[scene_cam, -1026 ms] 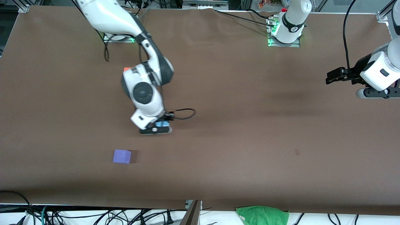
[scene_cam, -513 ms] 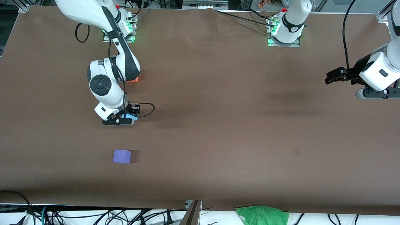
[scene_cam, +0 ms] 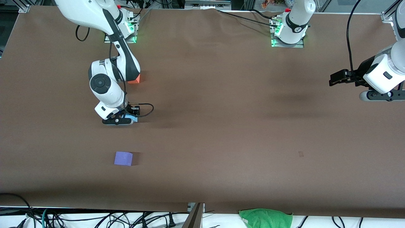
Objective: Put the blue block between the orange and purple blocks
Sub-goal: 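Carry the blue block with the right gripper between orange and purple blocks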
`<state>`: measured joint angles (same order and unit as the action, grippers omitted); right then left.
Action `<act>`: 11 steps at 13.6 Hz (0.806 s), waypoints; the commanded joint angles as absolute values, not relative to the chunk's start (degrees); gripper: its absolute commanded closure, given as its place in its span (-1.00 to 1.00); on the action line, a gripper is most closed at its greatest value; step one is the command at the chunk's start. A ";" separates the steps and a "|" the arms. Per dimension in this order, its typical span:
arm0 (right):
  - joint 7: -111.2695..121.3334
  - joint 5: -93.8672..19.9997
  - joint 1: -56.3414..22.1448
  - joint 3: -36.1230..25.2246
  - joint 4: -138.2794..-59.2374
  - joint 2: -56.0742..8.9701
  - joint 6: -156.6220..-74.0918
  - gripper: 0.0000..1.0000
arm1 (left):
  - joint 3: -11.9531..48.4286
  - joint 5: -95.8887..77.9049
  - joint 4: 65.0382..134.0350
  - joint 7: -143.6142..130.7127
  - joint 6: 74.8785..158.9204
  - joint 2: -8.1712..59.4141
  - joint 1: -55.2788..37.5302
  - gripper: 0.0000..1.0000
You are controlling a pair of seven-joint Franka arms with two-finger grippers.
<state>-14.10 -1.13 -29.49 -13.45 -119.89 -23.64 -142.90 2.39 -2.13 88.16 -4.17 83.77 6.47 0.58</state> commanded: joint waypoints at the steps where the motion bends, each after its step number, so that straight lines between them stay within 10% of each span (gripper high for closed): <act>1: -12.13 -2.54 -28.04 -13.10 -121.29 -23.64 -144.75 0.11 | 2.55 -1.32 87.27 -4.04 83.85 6.86 0.26 -1.00; 11: -12.13 -6.24 -28.04 -12.92 -122.17 -25.22 -146.69 0.02 | 2.55 -1.58 87.28 -3.87 83.85 6.86 0.44 -1.00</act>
<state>-13.49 -4.65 -28.47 -13.44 -120.79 -25.93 -145.33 2.52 -2.13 88.16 -4.16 83.78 6.48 0.50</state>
